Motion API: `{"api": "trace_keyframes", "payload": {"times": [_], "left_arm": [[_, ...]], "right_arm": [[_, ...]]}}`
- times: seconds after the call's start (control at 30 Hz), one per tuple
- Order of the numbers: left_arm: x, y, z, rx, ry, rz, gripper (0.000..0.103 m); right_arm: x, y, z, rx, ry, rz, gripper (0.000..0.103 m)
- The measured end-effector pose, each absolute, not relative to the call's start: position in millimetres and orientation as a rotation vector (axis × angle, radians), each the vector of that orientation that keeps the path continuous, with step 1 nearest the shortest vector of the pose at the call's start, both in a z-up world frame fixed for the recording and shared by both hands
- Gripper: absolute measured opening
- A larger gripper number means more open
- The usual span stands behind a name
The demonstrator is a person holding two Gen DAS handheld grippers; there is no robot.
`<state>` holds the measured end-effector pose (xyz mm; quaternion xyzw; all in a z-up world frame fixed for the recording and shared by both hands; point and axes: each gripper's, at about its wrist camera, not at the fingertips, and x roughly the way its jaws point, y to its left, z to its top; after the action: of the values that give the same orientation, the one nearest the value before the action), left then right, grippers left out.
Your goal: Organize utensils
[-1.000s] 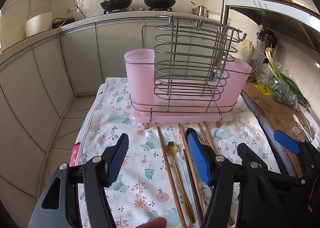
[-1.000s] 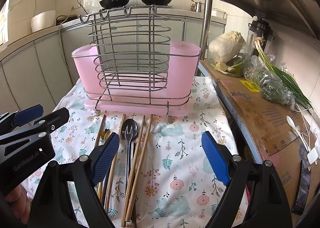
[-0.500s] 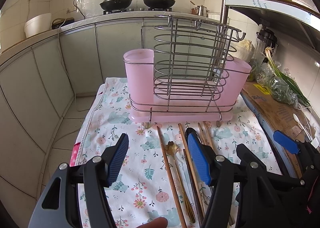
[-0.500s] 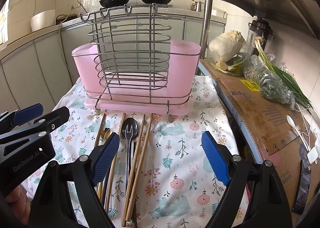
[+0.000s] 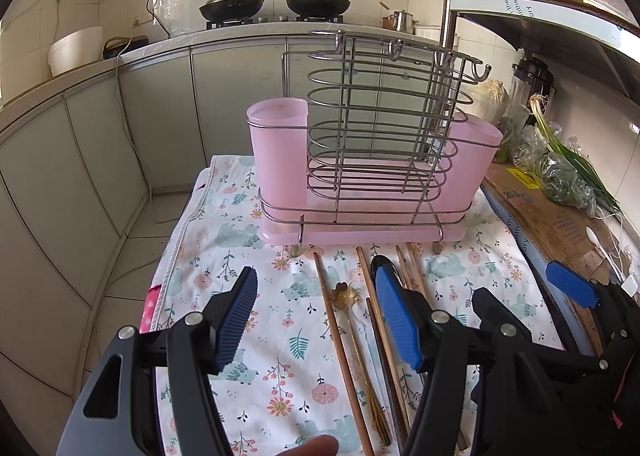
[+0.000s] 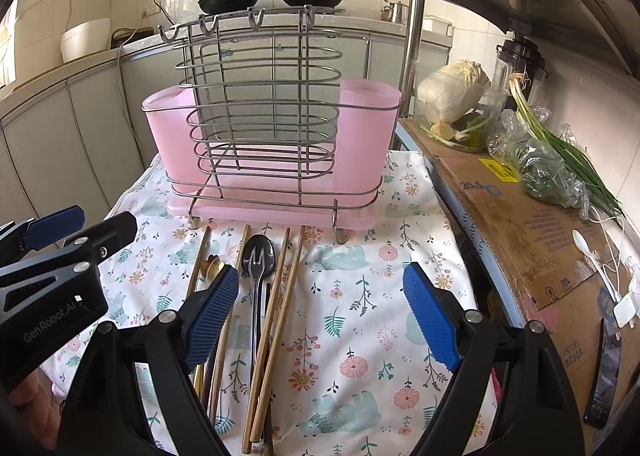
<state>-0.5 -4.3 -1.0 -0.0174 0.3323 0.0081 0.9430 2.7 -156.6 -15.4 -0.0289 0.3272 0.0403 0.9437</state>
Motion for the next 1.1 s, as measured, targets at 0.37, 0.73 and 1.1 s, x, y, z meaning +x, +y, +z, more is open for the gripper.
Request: {"api": "trace_keyframes", "payload": {"times": [0.37,0.73,1.1], "left_arm": [[-0.3,-4.4,-0.8,-0.034,0.679,0.017,0.061],[0.8,-0.4,-6.4,-0.032,0.692,0.017,0.061],[7.8,2.0,-12.5,-0.031,0.718,0.02,0.061]], "right_arm": [[4.4,-156.6,-14.8,-0.059,0.67,0.08,0.085],[8.4,-159.4,-19.6,-0.061,0.689,0.069,0.085],[12.6,-160.6,-25.7,-0.059,0.708,0.066,0.085]]}}
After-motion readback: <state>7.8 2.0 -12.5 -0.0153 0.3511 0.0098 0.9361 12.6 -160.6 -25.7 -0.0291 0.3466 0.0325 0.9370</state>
